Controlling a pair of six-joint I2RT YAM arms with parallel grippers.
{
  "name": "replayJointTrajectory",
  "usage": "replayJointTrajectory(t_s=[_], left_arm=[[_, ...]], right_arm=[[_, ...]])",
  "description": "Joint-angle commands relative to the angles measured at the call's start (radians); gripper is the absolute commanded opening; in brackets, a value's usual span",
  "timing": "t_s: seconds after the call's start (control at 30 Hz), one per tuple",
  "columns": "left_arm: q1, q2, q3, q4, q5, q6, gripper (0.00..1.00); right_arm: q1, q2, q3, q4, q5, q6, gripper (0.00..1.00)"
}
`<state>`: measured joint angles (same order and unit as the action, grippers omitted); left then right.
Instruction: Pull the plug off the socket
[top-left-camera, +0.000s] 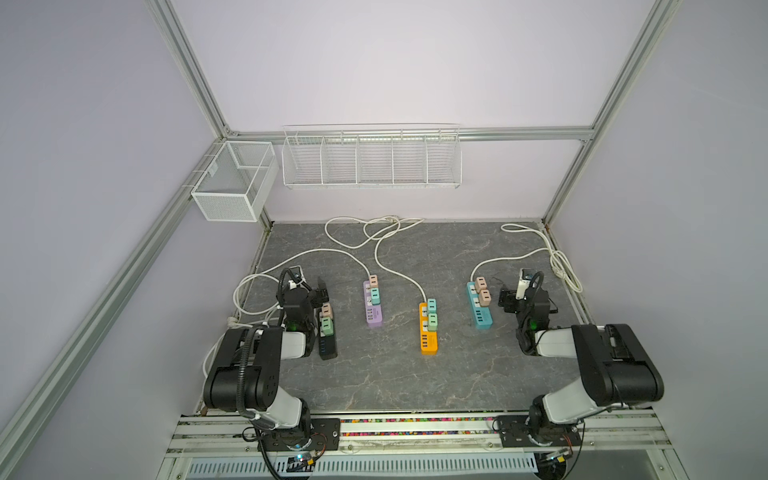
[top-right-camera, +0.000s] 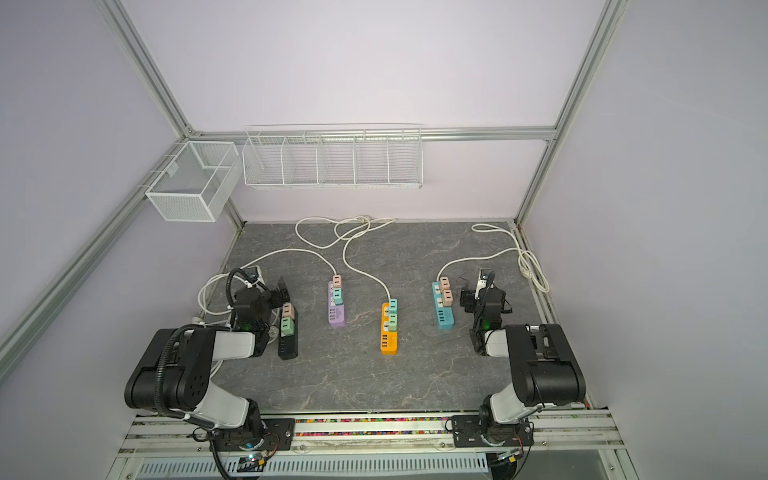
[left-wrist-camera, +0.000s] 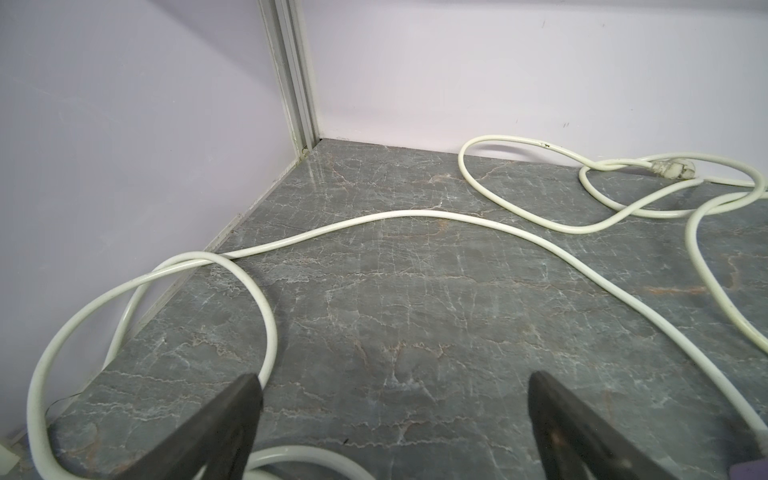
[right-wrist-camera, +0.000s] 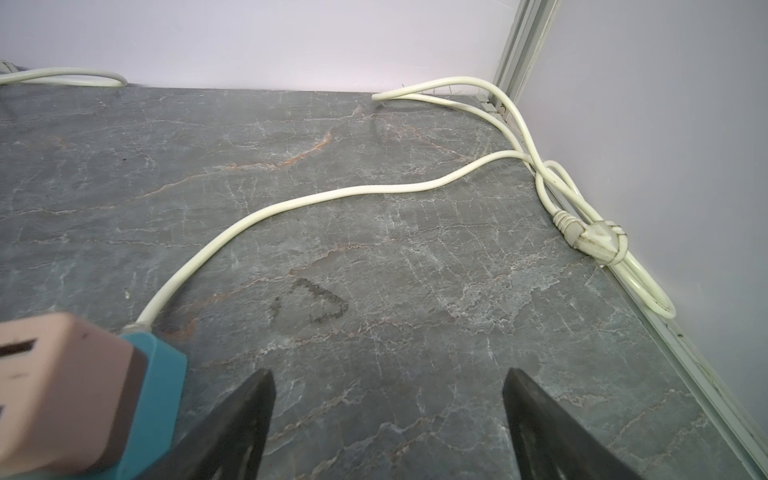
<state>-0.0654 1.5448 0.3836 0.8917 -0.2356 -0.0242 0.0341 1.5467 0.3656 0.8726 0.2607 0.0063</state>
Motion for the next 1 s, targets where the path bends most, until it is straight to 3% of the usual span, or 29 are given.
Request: replayJointTrajectory(t_s=[0.0,0.37,0.53,0.8,0.97], left_arm=[[0.002,0.006,0.012,0.006,-0.007,0.007,0.99],[0.003,-0.003,0.003,0.013,0.021,0.016,0.99],[0.003,-0.044,-0.026,0.035,0.072,0.036,0.99],[0.003,-0.274,-0.014,-0.189,0.09,0.02,0.99],[0.003,-0.429,-0.002,-0.313,0.086,-0.108,0.99]], right_arm=[[-0.003,-0.013,0.004,0.027,-0.012,-0.017,0.89],[-0.001,-0.019,-0.002,0.036,-0.023,-0.024,0.89],[0.001,-0.094,0.011,-0.052,-0.047,-0.036,0.89],[-0.006,-0.268,0.107,-0.432,0.034,0.087,0.89],[-0.014,-0.365,0.233,-0.762,0.016,0.2,0.89]])
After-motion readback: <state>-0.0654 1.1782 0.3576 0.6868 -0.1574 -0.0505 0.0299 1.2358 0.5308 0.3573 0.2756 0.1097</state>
